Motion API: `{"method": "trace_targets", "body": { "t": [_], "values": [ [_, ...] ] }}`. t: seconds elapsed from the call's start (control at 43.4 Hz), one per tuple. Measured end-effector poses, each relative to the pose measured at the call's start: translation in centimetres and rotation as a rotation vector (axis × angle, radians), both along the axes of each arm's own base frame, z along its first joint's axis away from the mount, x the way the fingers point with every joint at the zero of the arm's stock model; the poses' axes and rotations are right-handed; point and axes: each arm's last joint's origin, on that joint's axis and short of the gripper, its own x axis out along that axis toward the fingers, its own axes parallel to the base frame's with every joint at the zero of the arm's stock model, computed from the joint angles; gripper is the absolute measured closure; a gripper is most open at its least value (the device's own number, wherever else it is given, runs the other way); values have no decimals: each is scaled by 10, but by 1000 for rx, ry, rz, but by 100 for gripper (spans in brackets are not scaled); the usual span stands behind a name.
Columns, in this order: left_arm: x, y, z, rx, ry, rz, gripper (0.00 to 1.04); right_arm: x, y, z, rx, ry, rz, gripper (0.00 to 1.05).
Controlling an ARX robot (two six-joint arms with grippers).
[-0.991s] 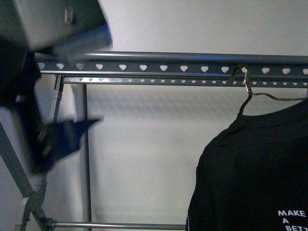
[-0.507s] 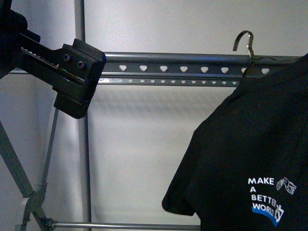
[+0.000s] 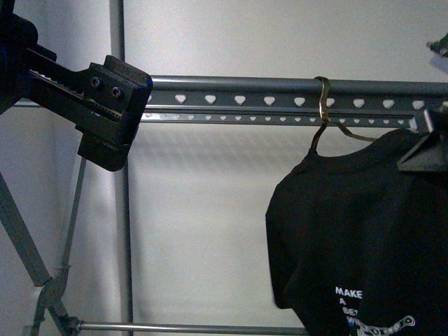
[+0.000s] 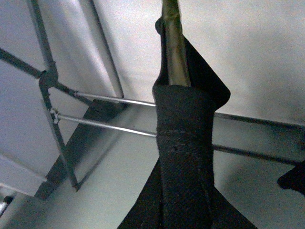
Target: Hang clothes on hanger
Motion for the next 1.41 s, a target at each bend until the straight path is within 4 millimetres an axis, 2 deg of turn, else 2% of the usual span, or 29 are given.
{"method": "trace_targets", "body": {
  "t": [0.092,0.184,0.276,0.369,0.438,0.53,0.553,0.599,0.668,0.714,0.76,0.876,0.968,1.129,1.221,1.406],
  "values": [
    [0,0,0,0,0,0,7,-6,3,-20,17,-1,1,96],
    [0,0,0,0,0,0,7,-15,2,-26,60,-36,-20,78],
    [0,0,0,-37,56,0,7,-30,-4,-22,56,-187,-93,59],
    [3,4,3,-190,121,92,7,-66,-12,-2,73,-425,-123,36],
    [6,12,15,-324,100,193,7,-91,-17,8,98,-531,-141,25],
    [7,34,26,-491,141,368,7,-133,-23,7,132,-638,-201,6],
    [6,40,24,-530,167,394,7,-143,-24,3,142,-654,-217,6],
    [6,52,18,-608,210,445,7,-160,-25,-10,141,-663,-252,8],
    [6,60,13,-681,218,441,7,-175,-22,-27,128,-649,-286,8],
    [6,63,12,-703,202,448,7,-188,-16,-42,73,-556,-336,15],
    [5,64,12,-738,193,383,7,-204,-11,-66,26,-452,-323,26],
    [-9,67,0,-601,191,111,26,-224,-9,-110,-24,-360,-306,45],
    [-29,71,-31,-488,192,70,48,-229,-9,-119,-32,-393,-308,67],
    [-53,80,-75,-453,213,99,84,-229,-9,-134,-38,-389,-306,101],
    [-65,89,-90,-444,214,80,102,-230,-9,-140,-40,-392,-306,102],
    [-82,92,-111,-442,215,96,101,-230,-9,-148,-40,-391,-305,102]
  ]
}}
